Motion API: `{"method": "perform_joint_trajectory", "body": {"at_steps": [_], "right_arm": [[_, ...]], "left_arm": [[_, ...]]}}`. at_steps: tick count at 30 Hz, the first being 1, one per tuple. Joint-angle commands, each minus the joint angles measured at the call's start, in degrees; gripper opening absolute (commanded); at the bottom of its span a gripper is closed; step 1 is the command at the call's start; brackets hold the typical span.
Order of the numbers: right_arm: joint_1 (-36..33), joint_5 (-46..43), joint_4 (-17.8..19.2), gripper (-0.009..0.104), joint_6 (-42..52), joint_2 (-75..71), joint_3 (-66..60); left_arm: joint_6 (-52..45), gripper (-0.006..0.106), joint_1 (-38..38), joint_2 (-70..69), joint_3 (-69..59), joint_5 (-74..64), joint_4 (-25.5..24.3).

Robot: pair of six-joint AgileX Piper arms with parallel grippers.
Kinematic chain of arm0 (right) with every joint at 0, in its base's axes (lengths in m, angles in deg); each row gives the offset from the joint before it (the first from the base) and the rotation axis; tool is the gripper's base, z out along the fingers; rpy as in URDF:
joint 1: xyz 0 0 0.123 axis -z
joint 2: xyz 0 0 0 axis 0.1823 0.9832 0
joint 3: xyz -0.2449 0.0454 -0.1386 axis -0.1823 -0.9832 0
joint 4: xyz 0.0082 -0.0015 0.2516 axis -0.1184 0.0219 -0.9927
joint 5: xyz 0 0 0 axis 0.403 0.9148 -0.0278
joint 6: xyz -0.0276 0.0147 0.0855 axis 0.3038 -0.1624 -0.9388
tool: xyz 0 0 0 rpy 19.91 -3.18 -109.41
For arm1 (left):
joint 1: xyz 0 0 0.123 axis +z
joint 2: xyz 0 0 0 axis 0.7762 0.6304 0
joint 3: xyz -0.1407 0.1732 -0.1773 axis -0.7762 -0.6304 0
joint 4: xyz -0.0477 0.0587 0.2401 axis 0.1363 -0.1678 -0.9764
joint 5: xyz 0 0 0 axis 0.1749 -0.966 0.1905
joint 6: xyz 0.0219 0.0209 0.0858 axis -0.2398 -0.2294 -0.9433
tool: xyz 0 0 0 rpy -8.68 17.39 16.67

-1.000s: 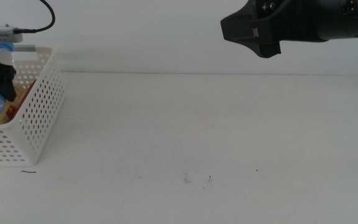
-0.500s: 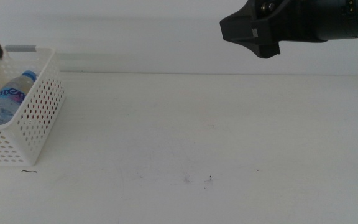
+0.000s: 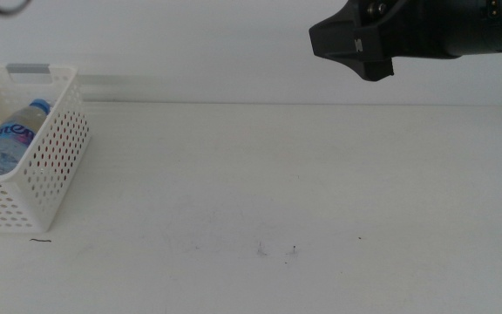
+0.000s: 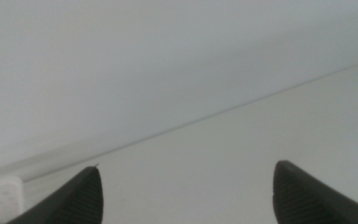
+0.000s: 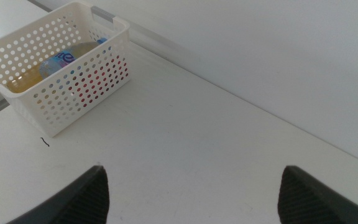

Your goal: Use arms to grab the bottles and put them into the dustbin to the left of the table.

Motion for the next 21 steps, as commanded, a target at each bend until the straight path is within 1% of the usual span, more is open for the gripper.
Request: {"method": "perform_joint_trajectory", "body": {"at_steps": [1, 4, 9, 11, 15, 21], "right_arm": [[0.18, -0.38, 0.41, 0.081, 0.19, -0.41, 0.24], [0.18, -0.38, 0.41, 0.081, 0.19, -0.41, 0.24], [0.18, -0.38, 0.41, 0.081, 0.19, -0.41, 0.24], [0.18, -0.38, 0.41, 0.081, 0.19, -0.41, 0.24], [0.18, -0.38, 0.41, 0.081, 0.19, -0.41, 0.24], [0.18, -0.38, 0.41, 0.081, 0.19, -0.41, 0.24]], "left_arm": [[1.38, 0.094, -2.6, -3.04, -3.58, 1.89, -0.29], [2.66, 0.094, -4.25, -6.53, -7.27, 2.8, -0.97], [11.77, 0.094, -6.72, -16.48, -23.03, 17.74, -7.23], [14.11, 0.094, -6.49, -20.19, -28.19, 20.93, -8.62], [14.11, 0.094, -4.97, -24.77, -32.64, 21.47, -9.79], [14.11, 0.094, -4.99, -28.62, -33.14, 19.07, -9.79]]}}
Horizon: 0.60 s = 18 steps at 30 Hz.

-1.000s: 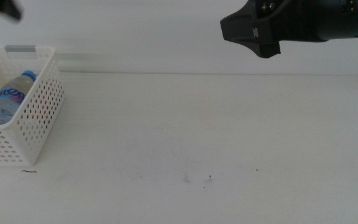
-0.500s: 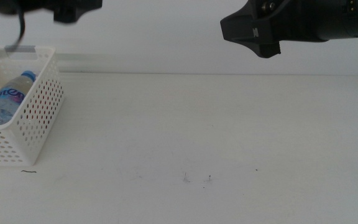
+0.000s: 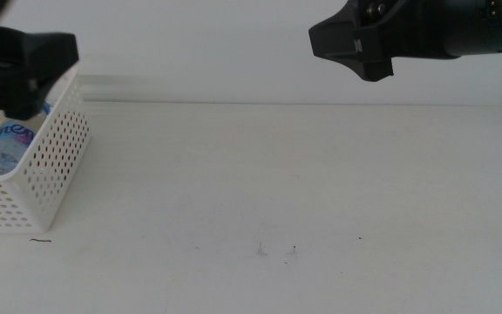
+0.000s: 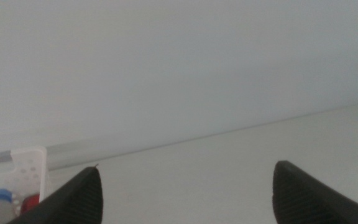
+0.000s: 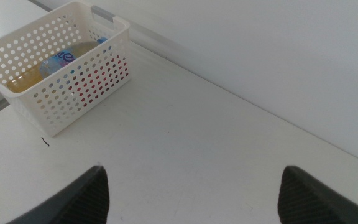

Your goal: Use arms to grab the bottles and put them into the dustbin to the left of the table.

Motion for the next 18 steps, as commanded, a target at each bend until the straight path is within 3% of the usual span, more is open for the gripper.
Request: {"method": "perform_joint_trajectory", "body": {"at_steps": [1, 13, 18], "right_arm": [[0.18, -0.38, 0.73, 0.081, 0.19, -0.41, 0.24], [0.71, -0.74, 0.0, 0.081, 0.19, -0.29, -1.07], [4.82, -15.87, 1.44, 0.081, 0.19, -6.32, -13.39]], "left_arm": [[0.73, 0.094, 0.08, -1.43, -0.23, 0.27, -0.02], [0.73, 0.094, 0.08, -2.58, -0.37, 0.27, -2.91], [0.73, 0.094, 0.73, -9.2, -8.23, 3.43, -3.43]]}}
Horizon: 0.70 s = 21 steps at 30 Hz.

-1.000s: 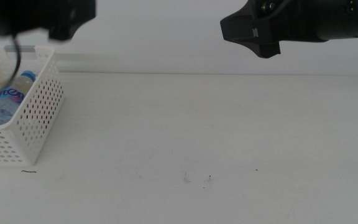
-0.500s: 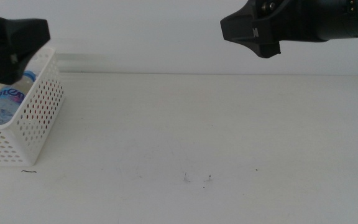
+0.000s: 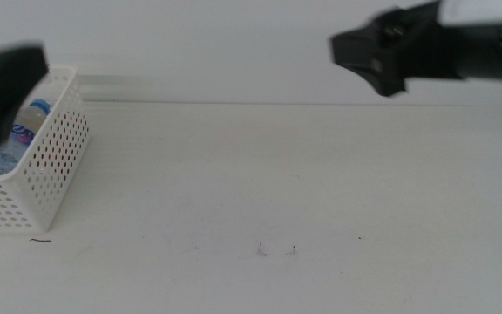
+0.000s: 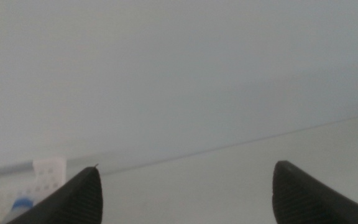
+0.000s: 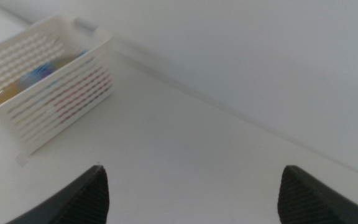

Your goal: Use arms to grab the bottles and put them into the dustbin to the left of the table.

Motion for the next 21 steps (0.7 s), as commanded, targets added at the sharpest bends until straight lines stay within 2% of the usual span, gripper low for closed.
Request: {"method": "perform_joint_trajectory", "body": {"at_steps": [1, 8, 12, 17, 21], "right_arm": [[2.76, -7.67, 0.9, 0.081, 0.19, -4.09, -6.67], [17.02, -13.55, 0.86, 0.081, 0.19, -23.3, -33.01], [24.36, -17.45, 0.86, 0.081, 0.19, -37.78, -46.65], [28.0, -17.59, 0.86, 0.081, 0.19, -53.23, -58.24], [28.61, -17.59, 0.62, 0.081, 0.19, -62.47, -64.54]], "left_arm": [[0.4, 0.094, 1.17, -3.96, -5.88, 0.79, -0.5], [0.4, 0.094, 9.56, -18.84, -28.68, 4.66, 0.84], [0.4, 0.094, 13.54, -27.87, -36.62, 4.78, 0.84], [0.4, 0.094, 15.95, -36.84, -41.55, 7.06, 0.84], [0.4, 0.094, 16.34, -38.27, -46.3, 12.55, 0.84]]}}
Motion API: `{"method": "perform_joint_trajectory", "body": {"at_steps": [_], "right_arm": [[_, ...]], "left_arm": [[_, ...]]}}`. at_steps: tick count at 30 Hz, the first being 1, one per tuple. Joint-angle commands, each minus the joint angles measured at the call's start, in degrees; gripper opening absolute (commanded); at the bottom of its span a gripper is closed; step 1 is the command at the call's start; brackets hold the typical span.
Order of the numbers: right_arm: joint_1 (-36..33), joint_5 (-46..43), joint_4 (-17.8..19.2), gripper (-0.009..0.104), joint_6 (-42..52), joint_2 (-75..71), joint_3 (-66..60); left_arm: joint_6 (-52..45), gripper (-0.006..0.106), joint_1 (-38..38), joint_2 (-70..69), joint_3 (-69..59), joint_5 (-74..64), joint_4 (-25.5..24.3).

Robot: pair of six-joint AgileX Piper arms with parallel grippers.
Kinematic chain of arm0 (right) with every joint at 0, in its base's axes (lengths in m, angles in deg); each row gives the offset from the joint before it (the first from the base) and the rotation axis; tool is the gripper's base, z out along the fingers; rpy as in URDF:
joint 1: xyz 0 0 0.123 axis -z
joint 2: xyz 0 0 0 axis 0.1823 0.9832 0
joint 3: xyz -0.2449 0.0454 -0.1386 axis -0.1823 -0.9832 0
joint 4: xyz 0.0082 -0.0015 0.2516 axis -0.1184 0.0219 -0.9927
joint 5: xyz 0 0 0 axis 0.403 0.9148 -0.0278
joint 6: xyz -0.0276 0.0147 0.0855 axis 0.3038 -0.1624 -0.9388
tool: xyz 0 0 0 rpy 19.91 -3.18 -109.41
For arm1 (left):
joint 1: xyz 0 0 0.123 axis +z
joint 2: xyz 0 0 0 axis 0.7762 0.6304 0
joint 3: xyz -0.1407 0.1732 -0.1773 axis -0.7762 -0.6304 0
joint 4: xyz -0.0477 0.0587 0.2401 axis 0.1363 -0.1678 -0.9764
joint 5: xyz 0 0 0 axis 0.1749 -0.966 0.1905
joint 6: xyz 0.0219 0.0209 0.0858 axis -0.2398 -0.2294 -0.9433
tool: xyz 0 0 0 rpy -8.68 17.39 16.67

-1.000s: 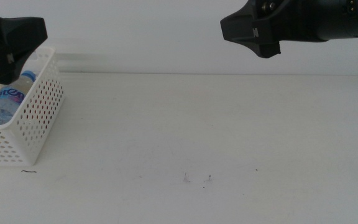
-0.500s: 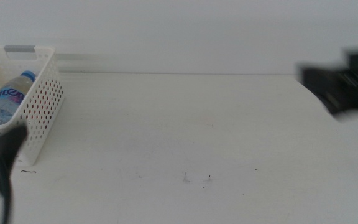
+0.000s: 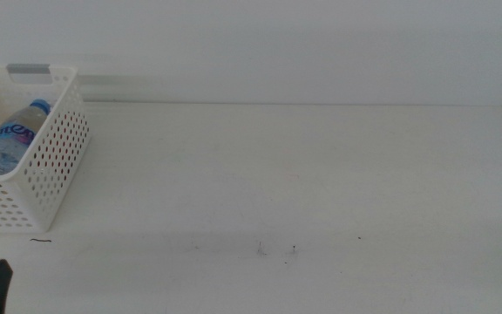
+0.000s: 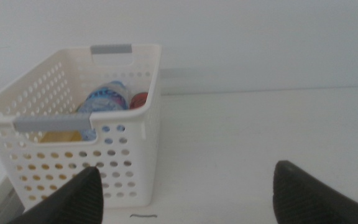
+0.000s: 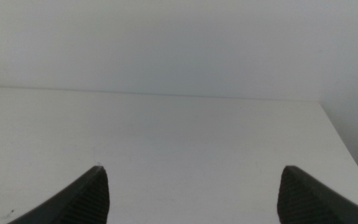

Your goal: Use arms to grab the bottles and put them into the dustbin to the left of the table.

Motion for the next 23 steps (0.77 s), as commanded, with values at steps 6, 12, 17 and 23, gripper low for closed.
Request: {"method": "perform_joint_trajectory", "body": {"at_steps": [6, 12, 17, 23], "right_arm": [[0.67, 0.56, 0.79, 0.081, 0.19, -7.04, -5.32], [1.14, -1.45, 1.31, 0.081, 0.19, -7.04, -5.32], [1.14, -1.94, 0.7, 0.081, 0.19, -7.04, -5.32], [1.14, -2.33, 0.7, 0.081, 0.19, -7.04, -5.32]], "left_arm": [[0.4, 0.094, 0.13, -0.46, -1.61, 1.33, 0.49], [0.4, 0.094, 0.13, -0.46, -1.61, 1.76, 0.61], [0.4, 0.094, 0.13, -0.46, -1.61, 2.44, 0.4], [0.4, 0.094, 0.13, -0.46, -1.61, 2.44, 0.4]]}}
